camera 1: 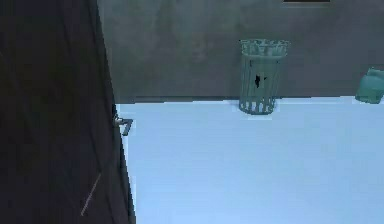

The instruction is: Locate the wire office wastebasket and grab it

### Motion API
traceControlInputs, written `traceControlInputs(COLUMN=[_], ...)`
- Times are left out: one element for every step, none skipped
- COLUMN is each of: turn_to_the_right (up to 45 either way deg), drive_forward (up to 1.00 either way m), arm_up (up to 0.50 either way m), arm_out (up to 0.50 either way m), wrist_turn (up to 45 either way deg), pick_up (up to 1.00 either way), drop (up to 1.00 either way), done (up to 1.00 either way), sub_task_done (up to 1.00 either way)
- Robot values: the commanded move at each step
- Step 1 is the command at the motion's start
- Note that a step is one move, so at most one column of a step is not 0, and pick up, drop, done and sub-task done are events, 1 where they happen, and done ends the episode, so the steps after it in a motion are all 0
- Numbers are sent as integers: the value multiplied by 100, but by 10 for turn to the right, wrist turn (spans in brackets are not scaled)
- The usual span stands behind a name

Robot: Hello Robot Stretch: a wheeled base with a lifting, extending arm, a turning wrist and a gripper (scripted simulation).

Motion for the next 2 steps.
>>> traceControlInputs(turn_to_the_right=[-270,0], drive_forward=[0,0], arm_up=[0,32], arm_out=[0,0], wrist_turn=[0,0], pick_up=[0,0], drop=[0,0], done=[0,0], sub_task_done=[0,0])
